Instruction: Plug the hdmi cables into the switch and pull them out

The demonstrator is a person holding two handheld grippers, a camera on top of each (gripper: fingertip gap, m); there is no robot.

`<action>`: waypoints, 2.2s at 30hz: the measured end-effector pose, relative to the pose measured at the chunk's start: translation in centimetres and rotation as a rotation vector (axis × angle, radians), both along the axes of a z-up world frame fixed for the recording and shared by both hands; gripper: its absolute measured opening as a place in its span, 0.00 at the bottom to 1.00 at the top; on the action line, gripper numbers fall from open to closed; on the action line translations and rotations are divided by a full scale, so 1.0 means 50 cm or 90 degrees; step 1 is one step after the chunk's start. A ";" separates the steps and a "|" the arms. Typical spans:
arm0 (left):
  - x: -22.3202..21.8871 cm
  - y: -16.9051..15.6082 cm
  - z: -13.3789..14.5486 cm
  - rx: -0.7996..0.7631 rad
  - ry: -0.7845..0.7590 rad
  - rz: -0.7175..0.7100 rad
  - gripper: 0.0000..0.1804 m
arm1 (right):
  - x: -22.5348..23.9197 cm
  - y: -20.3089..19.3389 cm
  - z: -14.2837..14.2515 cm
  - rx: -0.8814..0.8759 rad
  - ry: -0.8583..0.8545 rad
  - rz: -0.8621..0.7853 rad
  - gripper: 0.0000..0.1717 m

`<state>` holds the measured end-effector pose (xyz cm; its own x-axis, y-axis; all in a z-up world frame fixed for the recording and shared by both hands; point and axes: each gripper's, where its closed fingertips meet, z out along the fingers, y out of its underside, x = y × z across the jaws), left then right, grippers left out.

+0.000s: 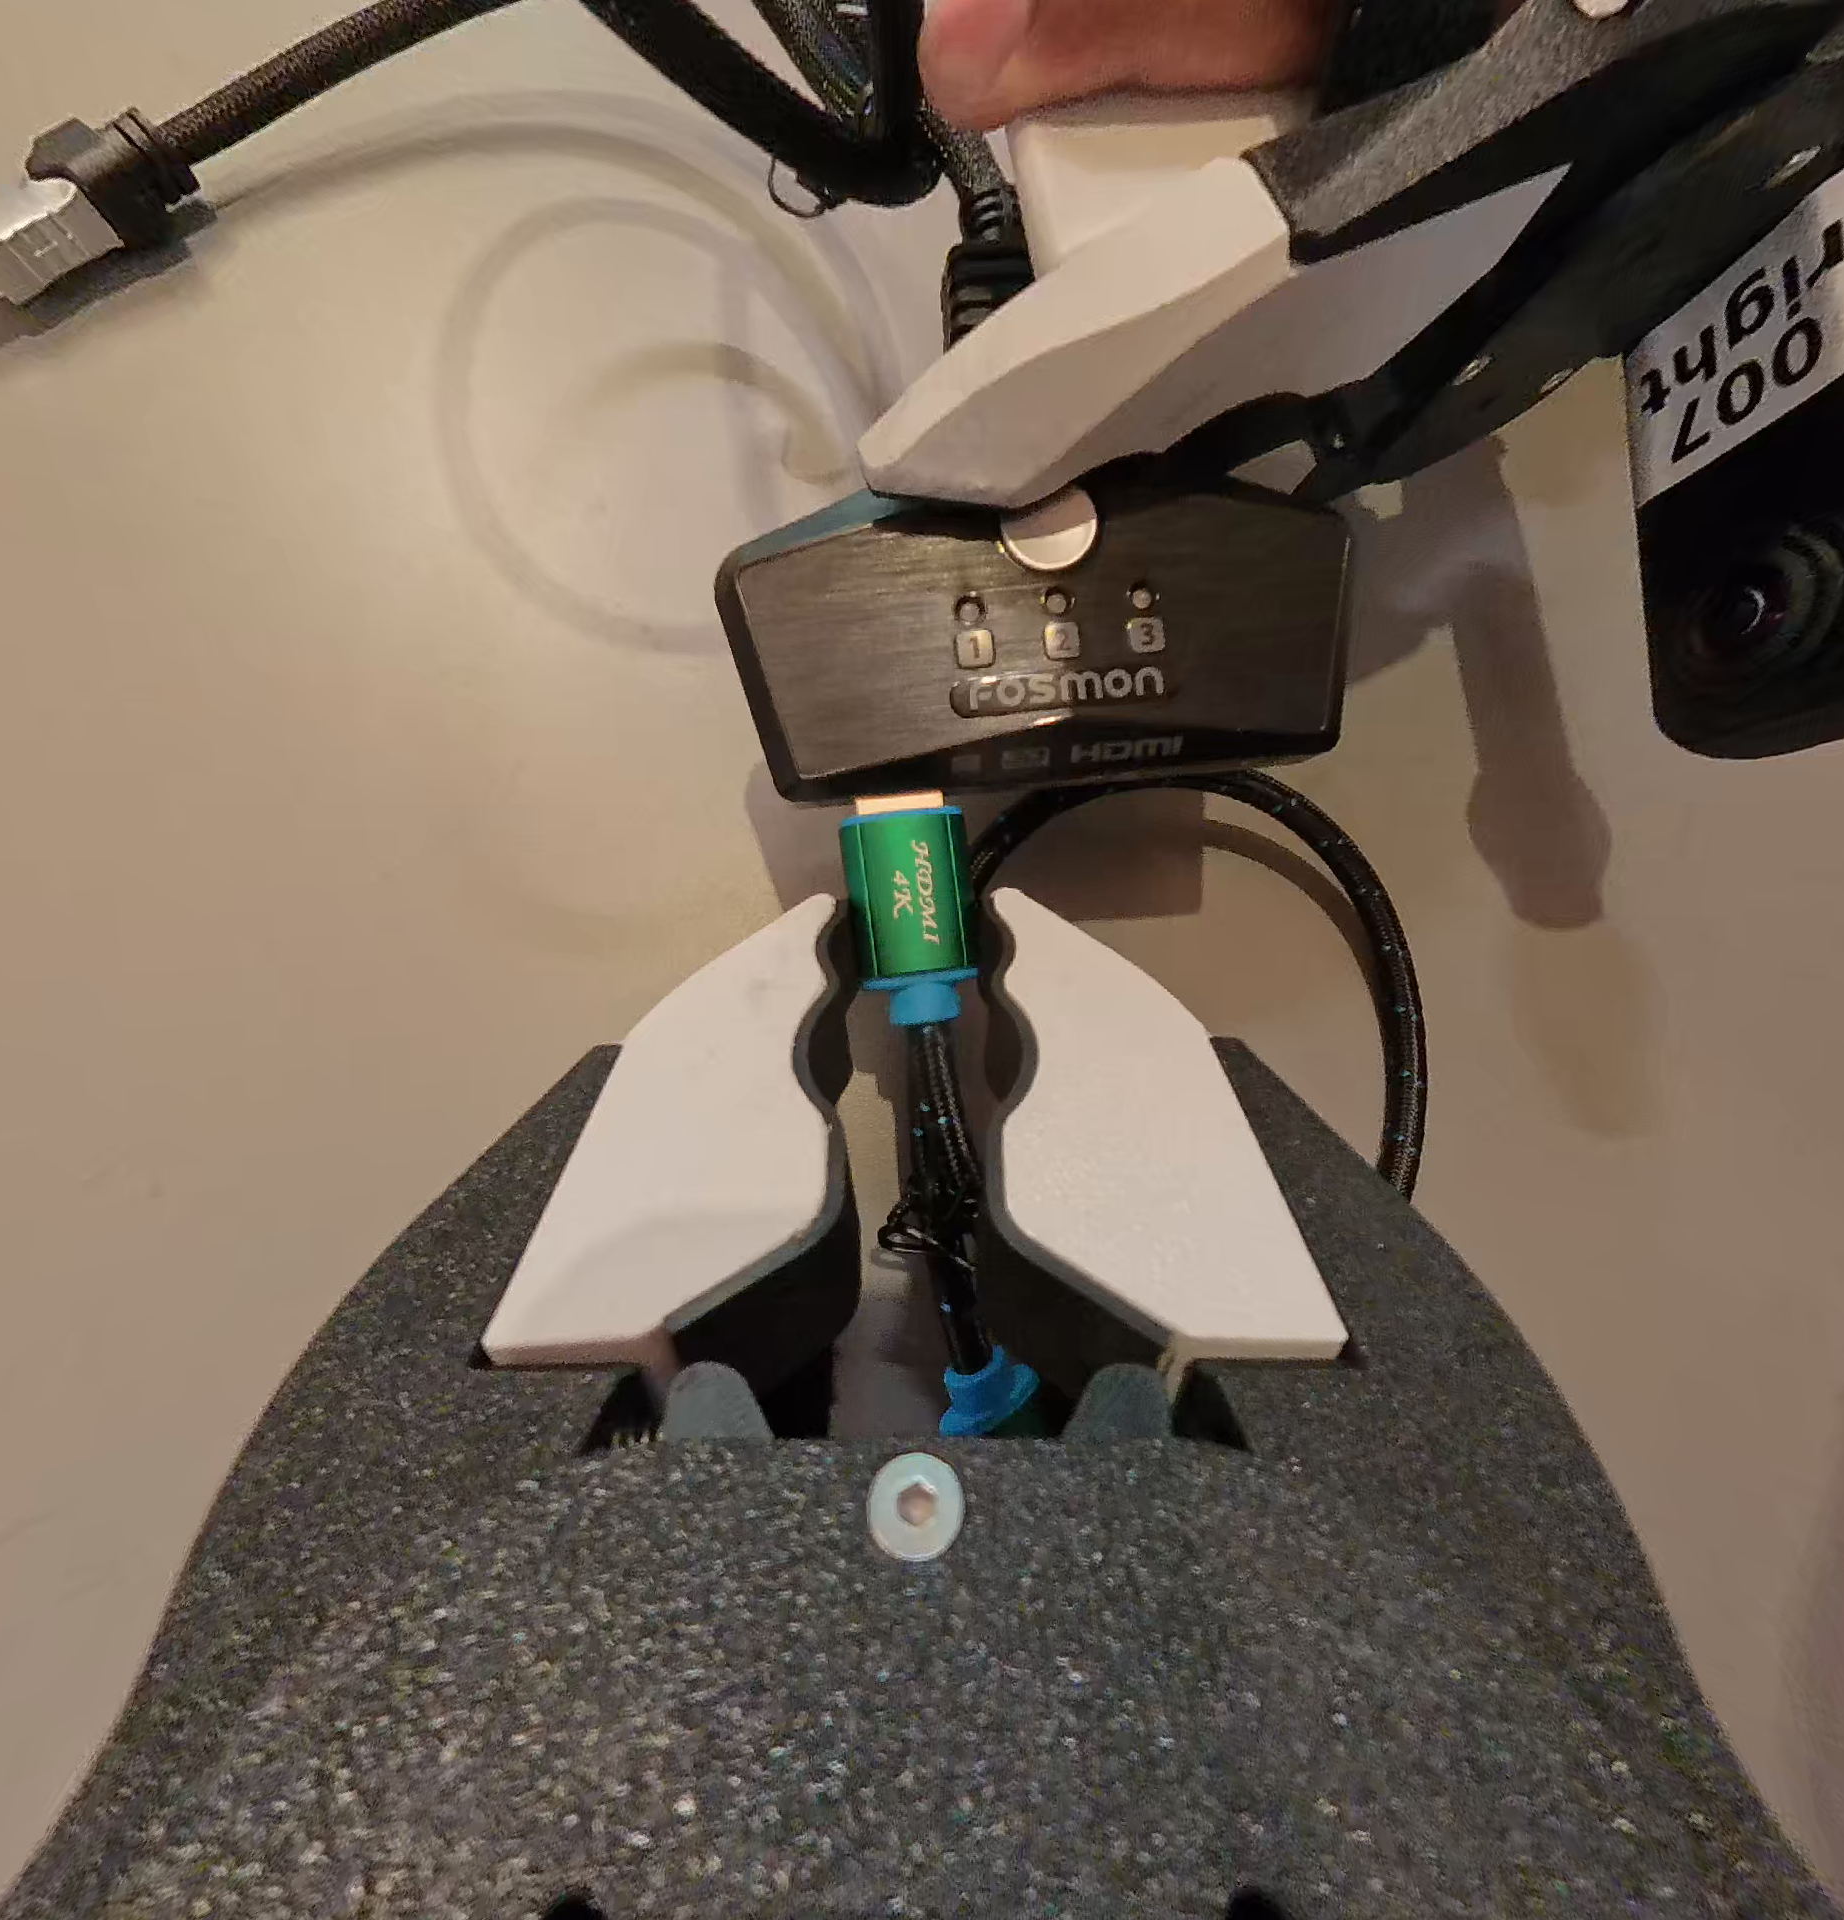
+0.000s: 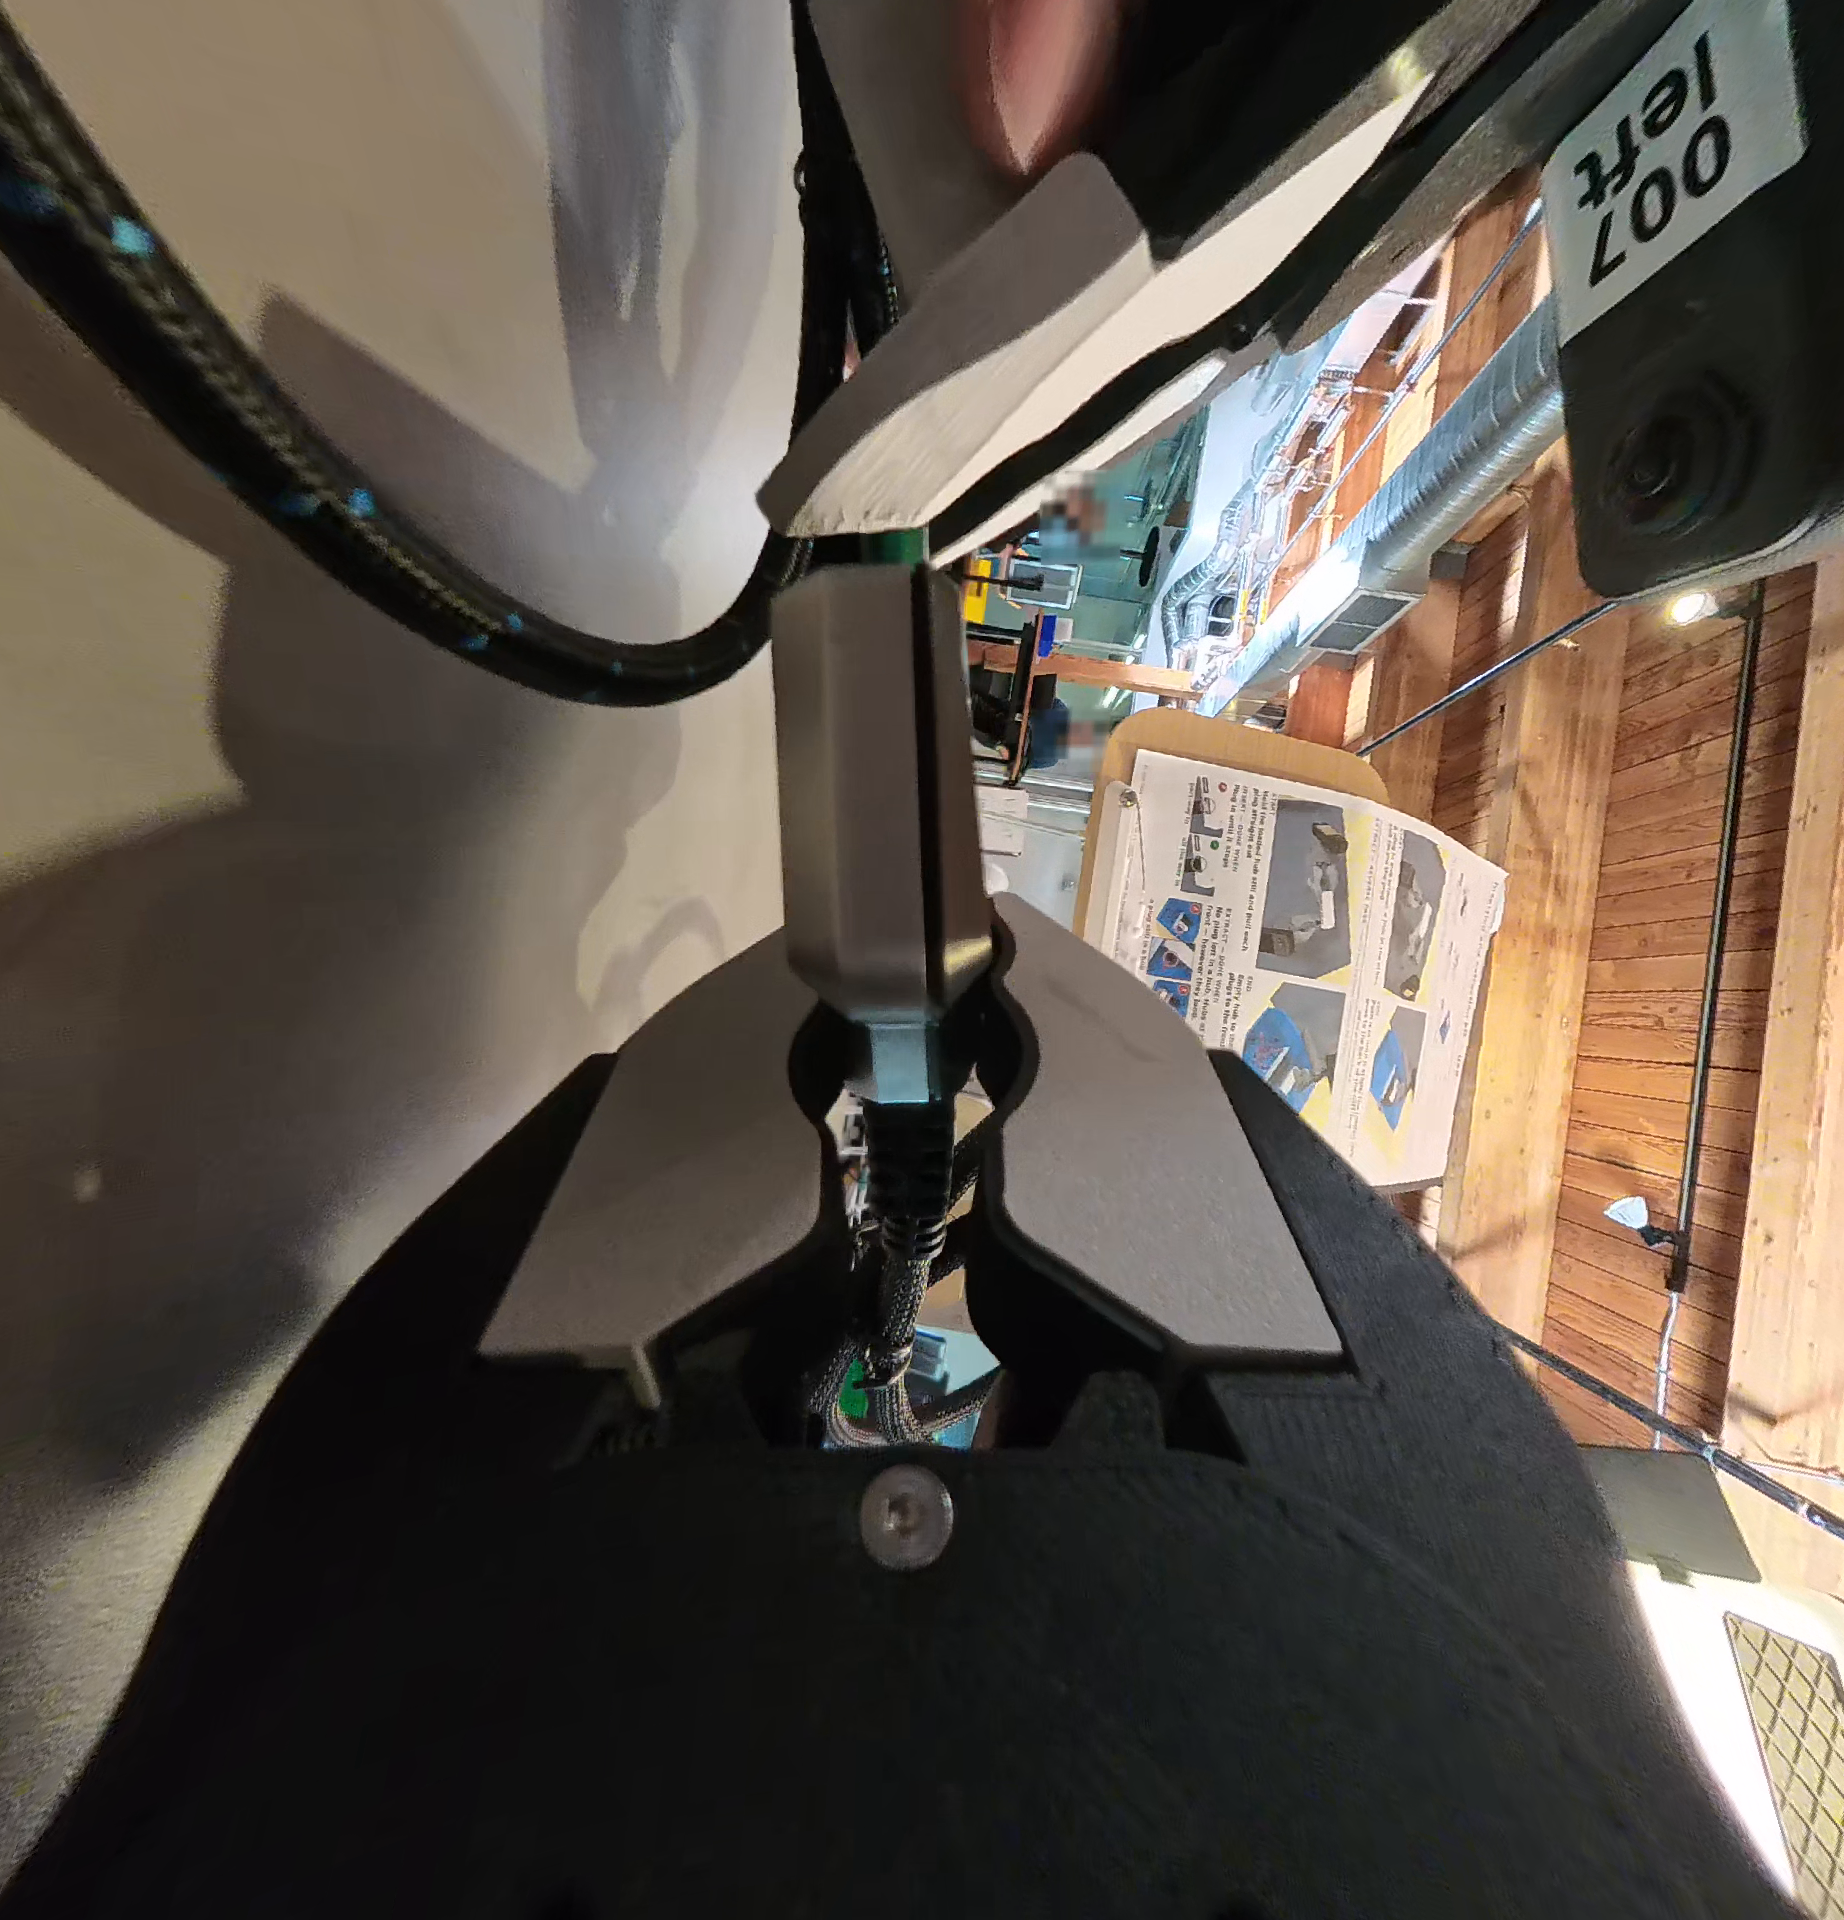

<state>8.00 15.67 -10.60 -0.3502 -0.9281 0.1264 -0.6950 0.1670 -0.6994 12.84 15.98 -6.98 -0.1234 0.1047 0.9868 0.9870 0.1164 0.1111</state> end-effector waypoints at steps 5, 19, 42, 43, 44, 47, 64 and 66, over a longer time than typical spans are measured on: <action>-0.005 -0.004 0.002 0.013 -0.002 -0.023 0.11 | -0.017 -0.009 0.001 -0.012 0.009 0.033 0.12; -0.007 0.020 -0.011 0.003 0.020 0.022 0.12 | -0.045 -0.015 -0.011 -0.011 -0.027 0.040 0.18; 0.048 0.031 0.044 0.002 -0.156 0.082 0.20 | 0.027 -0.125 -0.023 -0.318 0.292 0.063 0.30; 0.051 0.038 0.057 0.019 -0.183 0.090 0.20 | 0.022 -0.127 -0.019 -0.307 0.305 0.072 0.30; 0.053 0.045 0.073 0.036 -0.213 0.100 0.20 | 0.017 -0.128 -0.015 -0.294 0.316 0.079 0.30; 0.049 0.061 0.118 0.077 -0.291 0.126 0.20 | 0.010 -0.126 -0.002 -0.269 0.349 0.081 0.31; -0.373 0.169 0.225 0.178 -0.191 0.415 0.23 | 0.050 -0.165 -0.045 -0.423 0.527 -0.022 0.38; -0.469 0.192 0.257 0.198 -0.147 0.477 0.23 | 0.051 -0.168 -0.058 -0.440 0.528 -0.028 0.39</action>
